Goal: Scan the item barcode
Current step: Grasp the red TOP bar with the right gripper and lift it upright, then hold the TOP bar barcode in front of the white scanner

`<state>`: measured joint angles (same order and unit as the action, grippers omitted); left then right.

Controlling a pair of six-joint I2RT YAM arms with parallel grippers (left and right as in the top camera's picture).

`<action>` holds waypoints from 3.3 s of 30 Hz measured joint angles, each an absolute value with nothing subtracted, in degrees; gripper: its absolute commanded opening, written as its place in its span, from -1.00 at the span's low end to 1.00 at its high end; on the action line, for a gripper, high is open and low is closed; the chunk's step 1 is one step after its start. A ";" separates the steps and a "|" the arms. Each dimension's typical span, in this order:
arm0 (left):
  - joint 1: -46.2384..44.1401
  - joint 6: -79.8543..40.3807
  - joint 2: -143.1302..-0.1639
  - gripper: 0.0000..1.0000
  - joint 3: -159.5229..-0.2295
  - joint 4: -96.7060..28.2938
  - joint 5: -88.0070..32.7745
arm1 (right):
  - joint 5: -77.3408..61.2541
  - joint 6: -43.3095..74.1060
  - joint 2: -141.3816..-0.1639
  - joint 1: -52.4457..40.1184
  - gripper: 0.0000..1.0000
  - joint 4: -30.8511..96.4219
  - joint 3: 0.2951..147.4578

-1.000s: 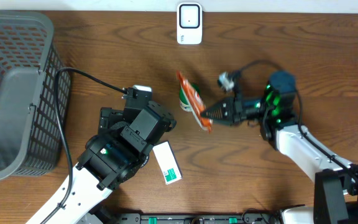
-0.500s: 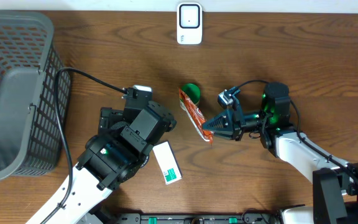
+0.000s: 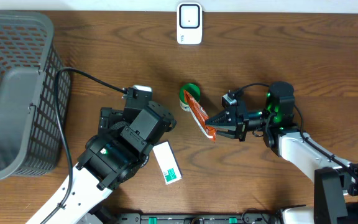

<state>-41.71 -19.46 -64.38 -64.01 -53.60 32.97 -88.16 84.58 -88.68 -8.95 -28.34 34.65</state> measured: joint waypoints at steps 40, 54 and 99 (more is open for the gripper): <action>-41.71 -19.49 -64.38 0.94 -64.01 -53.60 32.97 | -82.87 62.63 -88.64 -9.32 -0.97 -53.89 36.21; -41.71 -19.49 -64.38 0.94 -64.01 -53.63 32.97 | -53.76 34.57 -88.68 -16.19 -0.97 -3.73 54.39; -41.71 -19.46 -64.38 0.94 -64.01 -53.60 32.97 | -6.37 -18.63 -143.94 -21.58 -0.98 19.07 125.86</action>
